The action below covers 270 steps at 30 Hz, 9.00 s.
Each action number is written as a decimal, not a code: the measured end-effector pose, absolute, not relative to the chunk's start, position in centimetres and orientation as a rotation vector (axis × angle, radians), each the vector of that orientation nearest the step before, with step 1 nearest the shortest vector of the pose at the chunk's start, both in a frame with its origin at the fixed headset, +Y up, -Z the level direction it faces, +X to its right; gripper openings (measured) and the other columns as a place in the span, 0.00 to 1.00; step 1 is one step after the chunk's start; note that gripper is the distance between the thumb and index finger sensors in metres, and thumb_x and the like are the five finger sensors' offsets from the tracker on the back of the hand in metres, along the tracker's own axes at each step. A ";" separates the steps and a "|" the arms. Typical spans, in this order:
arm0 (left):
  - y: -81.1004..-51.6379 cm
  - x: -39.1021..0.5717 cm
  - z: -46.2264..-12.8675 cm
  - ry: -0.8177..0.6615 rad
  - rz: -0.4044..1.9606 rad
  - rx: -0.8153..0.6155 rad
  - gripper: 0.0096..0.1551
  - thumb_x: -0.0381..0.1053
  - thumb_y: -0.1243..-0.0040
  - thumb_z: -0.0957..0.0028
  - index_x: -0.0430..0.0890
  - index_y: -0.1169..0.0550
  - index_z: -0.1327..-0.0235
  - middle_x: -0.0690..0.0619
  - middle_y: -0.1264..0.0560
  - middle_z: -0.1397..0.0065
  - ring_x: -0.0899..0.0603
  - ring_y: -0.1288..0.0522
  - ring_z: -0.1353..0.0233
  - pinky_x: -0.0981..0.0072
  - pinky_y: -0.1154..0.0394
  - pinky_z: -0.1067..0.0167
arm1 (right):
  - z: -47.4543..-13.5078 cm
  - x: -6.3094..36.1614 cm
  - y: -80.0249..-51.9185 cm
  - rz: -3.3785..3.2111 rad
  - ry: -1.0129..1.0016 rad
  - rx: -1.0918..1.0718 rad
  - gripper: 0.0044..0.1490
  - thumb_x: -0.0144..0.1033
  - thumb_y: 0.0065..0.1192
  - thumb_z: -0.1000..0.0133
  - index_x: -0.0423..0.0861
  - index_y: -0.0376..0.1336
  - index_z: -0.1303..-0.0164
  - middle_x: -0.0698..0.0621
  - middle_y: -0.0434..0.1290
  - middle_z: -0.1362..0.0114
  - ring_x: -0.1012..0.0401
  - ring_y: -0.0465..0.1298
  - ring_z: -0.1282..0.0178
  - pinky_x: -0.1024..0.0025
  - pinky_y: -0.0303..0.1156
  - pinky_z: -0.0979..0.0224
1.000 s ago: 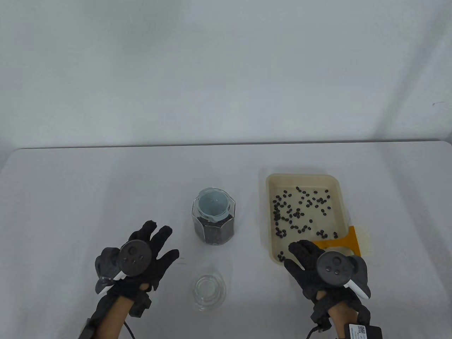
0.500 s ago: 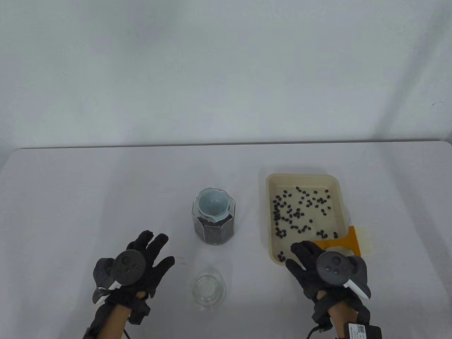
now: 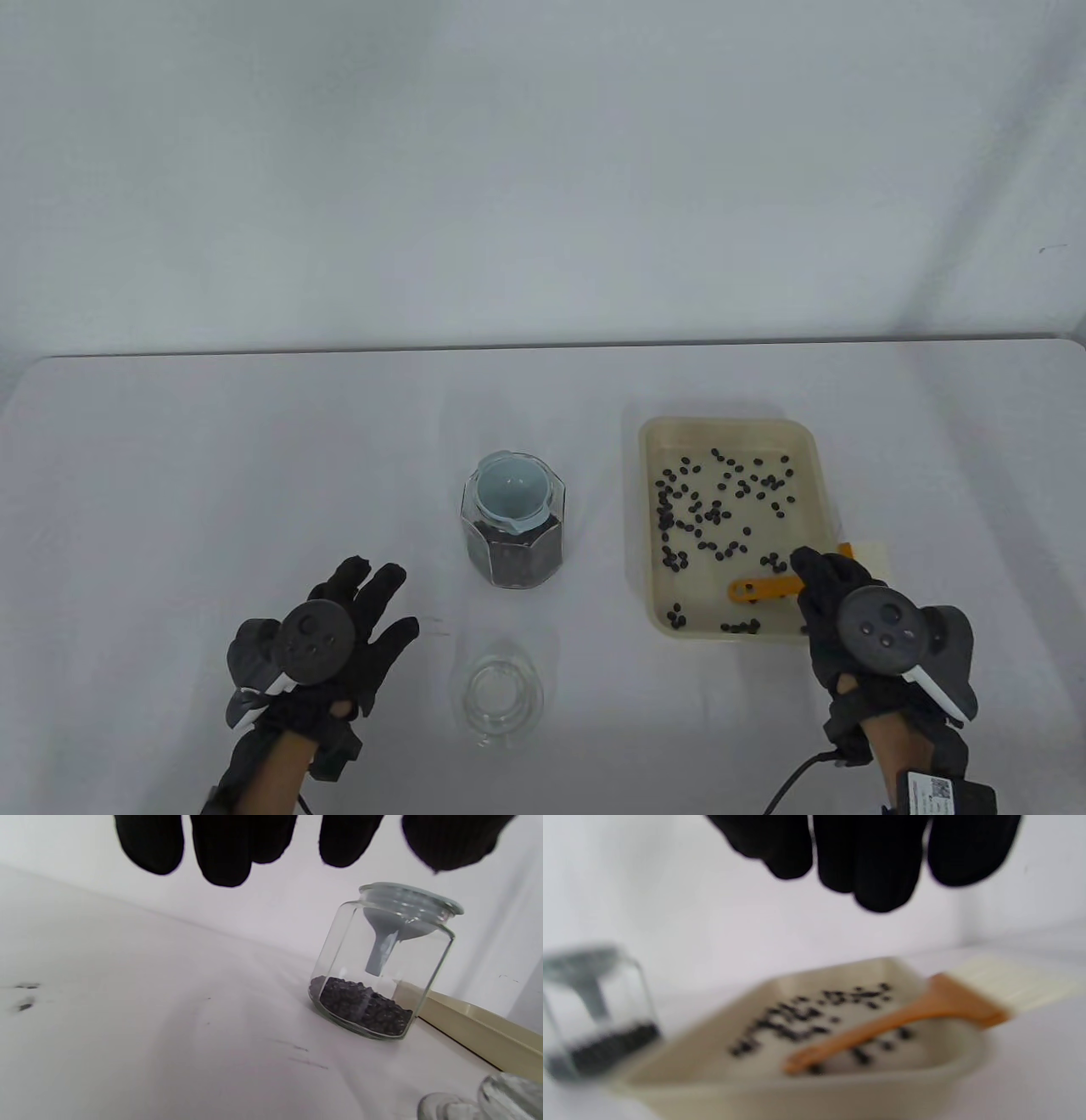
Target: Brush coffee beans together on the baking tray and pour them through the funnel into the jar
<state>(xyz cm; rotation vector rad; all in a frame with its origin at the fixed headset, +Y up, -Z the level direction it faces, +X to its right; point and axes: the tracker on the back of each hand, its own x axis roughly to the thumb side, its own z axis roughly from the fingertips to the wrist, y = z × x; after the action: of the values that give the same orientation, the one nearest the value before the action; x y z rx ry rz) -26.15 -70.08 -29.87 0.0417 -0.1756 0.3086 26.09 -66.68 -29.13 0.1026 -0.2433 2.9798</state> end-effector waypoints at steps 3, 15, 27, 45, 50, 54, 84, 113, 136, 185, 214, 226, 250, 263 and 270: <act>-70.1 -25.9 -29.8 -0.189 0.297 0.035 0.40 0.75 0.47 0.53 0.65 0.35 0.24 0.47 0.38 0.17 0.41 0.27 0.23 0.40 0.28 0.32 | -30.9 24.2 -66.8 3.319 -0.097 0.176 0.31 0.34 0.64 0.48 0.50 0.65 0.31 0.39 0.71 0.30 0.50 0.80 0.51 0.49 0.78 0.49; -69.9 -26.3 -29.9 -0.196 0.340 0.020 0.41 0.75 0.47 0.53 0.63 0.33 0.25 0.47 0.36 0.18 0.41 0.25 0.25 0.40 0.26 0.33 | -37.7 19.0 -72.0 3.716 0.582 0.365 0.43 0.37 0.73 0.53 0.52 0.58 0.26 0.43 0.68 0.26 0.56 0.81 0.56 0.56 0.80 0.53; -70.0 -26.1 -30.2 -0.214 0.349 0.001 0.42 0.75 0.47 0.53 0.61 0.32 0.25 0.47 0.37 0.18 0.41 0.25 0.26 0.40 0.26 0.33 | -38.2 20.3 -75.2 3.701 0.564 0.422 0.40 0.36 0.73 0.53 0.52 0.60 0.29 0.43 0.74 0.31 0.58 0.82 0.62 0.58 0.82 0.58; -69.9 -26.3 -30.0 -0.183 0.348 0.012 0.44 0.75 0.48 0.52 0.58 0.34 0.24 0.46 0.40 0.17 0.41 0.25 0.26 0.41 0.26 0.34 | -37.7 21.1 -72.8 3.546 0.117 0.407 0.43 0.36 0.72 0.53 0.50 0.56 0.27 0.46 0.77 0.36 0.59 0.83 0.64 0.59 0.82 0.59; -69.9 -26.3 -30.0 -0.184 0.346 0.013 0.43 0.75 0.48 0.52 0.58 0.34 0.24 0.46 0.40 0.17 0.41 0.25 0.26 0.41 0.25 0.34 | -37.7 22.3 -68.4 3.234 -0.089 0.296 0.44 0.33 0.71 0.53 0.52 0.53 0.26 0.46 0.76 0.35 0.59 0.83 0.64 0.59 0.82 0.59; -69.9 -26.4 -30.0 -0.184 0.348 0.015 0.43 0.75 0.48 0.52 0.58 0.34 0.24 0.46 0.40 0.17 0.41 0.24 0.26 0.41 0.25 0.34 | -37.9 23.4 -65.7 2.937 -0.227 0.223 0.37 0.30 0.70 0.52 0.54 0.57 0.32 0.46 0.76 0.36 0.58 0.83 0.65 0.58 0.82 0.59; -69.9 -26.4 -30.3 -0.209 0.364 -0.012 0.43 0.74 0.48 0.52 0.58 0.34 0.23 0.45 0.38 0.18 0.41 0.24 0.27 0.41 0.26 0.34 | -46.3 19.6 -70.2 2.809 -0.311 0.211 0.26 0.34 0.73 0.55 0.52 0.75 0.44 0.42 0.78 0.35 0.49 0.86 0.44 0.54 0.83 0.42; -70.2 -26.4 -30.7 -0.198 0.362 -0.061 0.44 0.75 0.48 0.51 0.59 0.37 0.22 0.45 0.38 0.18 0.41 0.24 0.27 0.41 0.26 0.34 | -44.1 18.6 -69.5 2.838 0.009 0.347 0.27 0.39 0.72 0.54 0.55 0.75 0.43 0.45 0.80 0.35 0.46 0.81 0.37 0.43 0.76 0.39; -70.4 -26.4 -30.3 -0.212 0.346 -0.072 0.44 0.75 0.48 0.52 0.59 0.38 0.22 0.43 0.39 0.18 0.41 0.24 0.27 0.41 0.26 0.34 | -34.3 18.7 -68.0 2.736 0.207 0.527 0.27 0.38 0.72 0.54 0.50 0.76 0.43 0.40 0.81 0.38 0.46 0.84 0.44 0.47 0.80 0.43; -71.1 -27.6 -31.8 -0.159 0.373 -0.118 0.44 0.75 0.49 0.51 0.59 0.39 0.21 0.45 0.39 0.17 0.40 0.24 0.27 0.41 0.26 0.33 | -47.7 24.7 -70.7 2.698 -0.177 0.136 0.27 0.33 0.70 0.53 0.52 0.74 0.41 0.41 0.77 0.33 0.49 0.83 0.41 0.49 0.79 0.40; -71.2 -27.5 -31.1 -0.159 0.361 -0.131 0.44 0.75 0.49 0.52 0.59 0.39 0.22 0.43 0.39 0.18 0.41 0.24 0.27 0.41 0.26 0.34 | -37.1 21.9 -69.3 2.707 0.010 0.402 0.27 0.34 0.72 0.55 0.50 0.75 0.43 0.40 0.80 0.37 0.49 0.86 0.46 0.50 0.82 0.44; -71.3 -27.4 -30.8 -0.167 0.351 -0.134 0.44 0.75 0.49 0.52 0.59 0.39 0.22 0.44 0.39 0.18 0.41 0.24 0.27 0.42 0.26 0.34 | -31.6 20.8 -68.2 2.693 0.102 0.495 0.27 0.34 0.72 0.56 0.49 0.76 0.44 0.38 0.82 0.39 0.49 0.88 0.49 0.49 0.83 0.46; -71.2 -27.4 -30.7 -0.167 0.352 -0.126 0.45 0.75 0.49 0.52 0.59 0.40 0.22 0.44 0.40 0.18 0.41 0.24 0.27 0.42 0.26 0.34 | -40.6 25.8 -64.6 2.656 -0.330 0.146 0.26 0.27 0.70 0.54 0.47 0.70 0.43 0.37 0.77 0.34 0.46 0.85 0.43 0.48 0.80 0.41; -71.0 -26.8 -30.8 -0.199 0.338 -0.124 0.45 0.75 0.49 0.52 0.59 0.40 0.21 0.43 0.40 0.18 0.41 0.24 0.27 0.41 0.26 0.33 | -44.2 28.8 -69.2 2.489 -0.406 -0.023 0.26 0.27 0.70 0.53 0.47 0.70 0.43 0.38 0.76 0.33 0.47 0.84 0.41 0.49 0.79 0.40; -71.1 -26.9 -31.0 -0.188 0.341 -0.134 0.45 0.75 0.48 0.52 0.59 0.40 0.21 0.43 0.40 0.18 0.41 0.24 0.27 0.41 0.26 0.34 | -45.0 29.0 -70.3 2.524 -0.401 -0.016 0.25 0.27 0.70 0.54 0.48 0.70 0.44 0.38 0.76 0.33 0.46 0.84 0.41 0.49 0.79 0.39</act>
<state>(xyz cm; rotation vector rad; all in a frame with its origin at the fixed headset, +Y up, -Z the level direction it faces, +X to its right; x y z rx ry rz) -26.95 -71.14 -30.96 -0.1340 -0.1882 0.3412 28.95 -70.33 -44.99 -0.0161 -0.4012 2.5242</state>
